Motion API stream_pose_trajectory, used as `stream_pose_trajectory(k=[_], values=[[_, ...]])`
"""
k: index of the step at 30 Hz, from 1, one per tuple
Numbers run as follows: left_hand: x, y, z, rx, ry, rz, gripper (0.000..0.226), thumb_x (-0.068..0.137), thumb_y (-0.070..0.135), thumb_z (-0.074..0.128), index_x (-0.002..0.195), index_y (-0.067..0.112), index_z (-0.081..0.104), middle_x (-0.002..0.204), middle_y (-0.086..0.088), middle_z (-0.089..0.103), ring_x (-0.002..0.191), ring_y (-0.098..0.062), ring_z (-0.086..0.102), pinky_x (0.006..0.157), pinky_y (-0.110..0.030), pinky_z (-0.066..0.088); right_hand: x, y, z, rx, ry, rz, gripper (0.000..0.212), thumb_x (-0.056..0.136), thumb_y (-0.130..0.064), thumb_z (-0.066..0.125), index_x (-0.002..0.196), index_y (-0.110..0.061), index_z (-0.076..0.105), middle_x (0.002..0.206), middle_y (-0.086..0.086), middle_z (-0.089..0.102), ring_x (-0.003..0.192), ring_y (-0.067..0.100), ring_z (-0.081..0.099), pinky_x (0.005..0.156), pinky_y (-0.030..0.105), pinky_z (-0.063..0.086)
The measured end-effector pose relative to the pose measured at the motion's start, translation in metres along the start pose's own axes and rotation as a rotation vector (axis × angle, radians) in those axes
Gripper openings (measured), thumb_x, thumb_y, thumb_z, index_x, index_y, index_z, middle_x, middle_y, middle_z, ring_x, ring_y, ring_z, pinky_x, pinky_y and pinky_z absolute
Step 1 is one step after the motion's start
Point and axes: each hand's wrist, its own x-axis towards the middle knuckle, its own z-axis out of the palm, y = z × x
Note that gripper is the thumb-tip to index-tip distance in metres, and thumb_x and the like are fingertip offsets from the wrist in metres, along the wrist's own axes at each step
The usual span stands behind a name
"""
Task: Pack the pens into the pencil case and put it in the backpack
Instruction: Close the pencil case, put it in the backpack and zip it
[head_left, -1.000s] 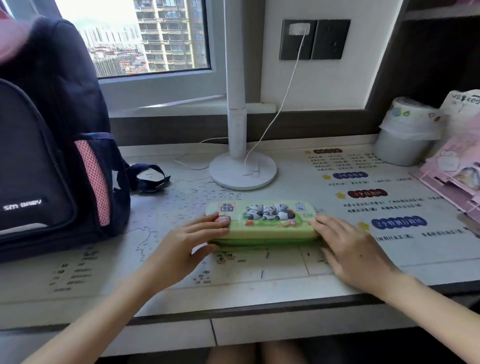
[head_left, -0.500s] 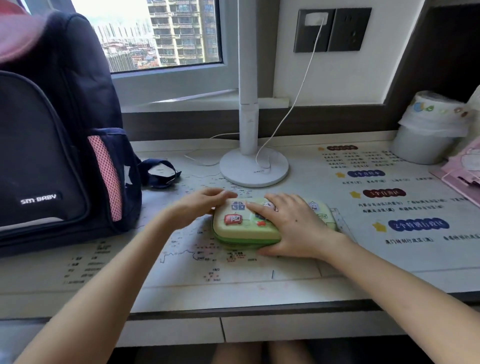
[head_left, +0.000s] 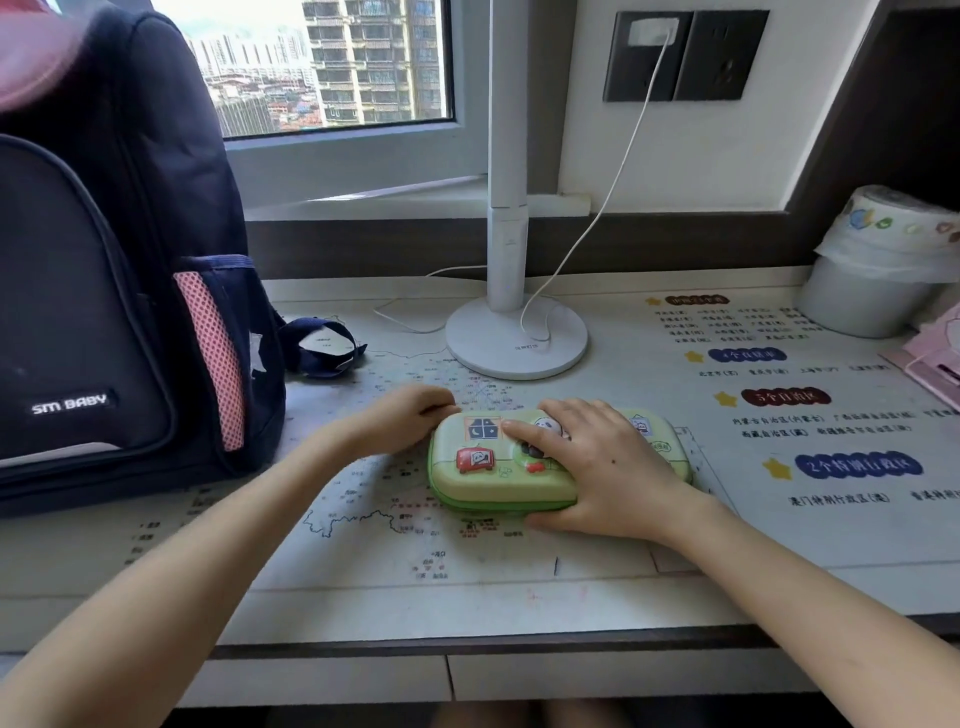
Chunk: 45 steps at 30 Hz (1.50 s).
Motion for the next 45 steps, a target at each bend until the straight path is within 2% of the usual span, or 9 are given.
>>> stream_pose_trajectory(k=[5, 10, 13, 17, 22, 25, 29, 34, 45], values=[[-0.061, -0.025, 0.015, 0.21, 0.314, 0.23, 0.04, 0.088, 0.038, 0.037, 0.067, 0.008, 0.054, 0.064, -0.003, 0.059, 0.064, -0.019, 0.048, 0.057, -0.023, 0.036, 0.001, 0.001, -0.003, 0.005, -0.065, 0.02, 0.087, 0.066, -0.073, 0.055, 0.141, -0.038, 0.03, 0.137, 0.007, 0.044, 0.124, 0.025, 0.042, 0.105, 0.037, 0.029], [-0.115, 0.023, 0.059, 0.406, 0.516, 0.131, 0.03, 0.082, 0.02, 0.056, 0.053, 0.014, 0.048, 0.046, -0.002, 0.054, 0.043, -0.02, 0.044, 0.044, -0.023, 0.028, 0.0, -0.008, -0.005, -0.023, -0.061, 0.044, 0.086, 0.065, -0.074, 0.052, 0.14, -0.037, 0.032, 0.135, 0.009, 0.047, 0.122, 0.027, 0.044, 0.103, 0.04, 0.032], [-0.125, 0.055, 0.084, 0.24, 0.545, 0.011, 0.029, 0.083, 0.022, 0.051, 0.055, 0.015, 0.05, 0.048, -0.005, 0.057, 0.042, -0.024, 0.05, 0.045, -0.024, 0.028, -0.003, -0.016, -0.004, -0.033, -0.045, 0.049, 0.085, 0.063, -0.077, 0.042, 0.137, -0.034, 0.037, 0.128, 0.011, 0.053, 0.116, 0.029, 0.05, 0.098, 0.042, 0.038], [-0.104, 0.095, 0.111, 0.117, 0.581, -0.009, 0.037, 0.088, 0.033, 0.038, 0.059, 0.015, 0.052, 0.056, -0.007, 0.062, 0.052, -0.027, 0.056, 0.048, -0.026, 0.029, -0.002, -0.018, -0.004, -0.025, -0.04, 0.046, 0.082, 0.065, -0.065, 0.058, 0.138, -0.031, 0.04, 0.13, 0.013, 0.051, 0.118, 0.031, 0.048, 0.099, 0.043, 0.035], [-0.1, 0.102, 0.08, 0.032, 0.399, -0.029, 0.037, 0.094, 0.038, 0.04, 0.07, 0.017, 0.057, 0.07, -0.002, 0.062, 0.069, -0.023, 0.054, 0.058, -0.03, 0.033, -0.025, -0.02, -0.017, 0.09, 0.016, 0.057, 0.071, 0.07, -0.034, 0.069, 0.136, -0.034, 0.042, 0.144, 0.007, 0.041, 0.133, 0.025, 0.034, 0.111, 0.041, 0.021], [-0.104, 0.08, 0.032, 0.108, 0.549, 0.095, 0.026, 0.076, 0.04, 0.057, 0.093, 0.021, 0.064, 0.094, 0.0, 0.057, 0.091, -0.019, 0.05, 0.075, -0.029, 0.034, -0.051, -0.04, -0.014, 0.095, 0.484, 0.163, 0.021, 0.069, -0.024, 0.065, 0.087, -0.015, 0.07, 0.09, 0.005, 0.066, 0.086, 0.023, 0.057, 0.075, 0.033, 0.048], [-0.069, 0.068, 0.001, 0.245, -0.165, 0.002, 0.107, 0.059, 0.036, 0.078, 0.141, 0.044, 0.011, 0.151, -0.001, 0.008, 0.136, -0.025, 0.012, 0.112, -0.047, 0.017, -0.049, -0.077, 0.011, 0.032, 0.428, 0.458, 0.047, 0.072, -0.055, 0.064, 0.048, -0.016, 0.059, 0.045, -0.003, 0.056, 0.04, 0.015, 0.052, 0.041, 0.018, 0.032], [-0.033, 0.071, 0.009, 0.433, -0.269, 0.052, 0.119, 0.056, 0.043, 0.082, 0.14, 0.047, -0.001, 0.14, -0.002, 0.026, 0.123, -0.024, 0.027, 0.105, -0.042, 0.03, -0.043, -0.089, 0.029, 0.11, 0.399, 0.474, 0.029, 0.063, -0.024, 0.083, 0.049, -0.017, 0.058, 0.045, -0.003, 0.058, 0.038, 0.017, 0.055, 0.04, 0.017, 0.03], [-0.031, 0.06, 0.014, 0.548, -0.179, 0.199, 0.114, 0.057, 0.051, 0.074, 0.138, 0.05, -0.006, 0.125, 0.006, 0.032, 0.104, -0.017, 0.033, 0.082, -0.025, 0.036, -0.114, 0.027, -0.012, -0.255, 0.191, 0.349, 0.032, 0.053, -0.011, 0.088, 0.054, -0.015, 0.056, 0.045, -0.004, 0.052, 0.034, 0.012, 0.047, 0.047, 0.006, 0.002]])
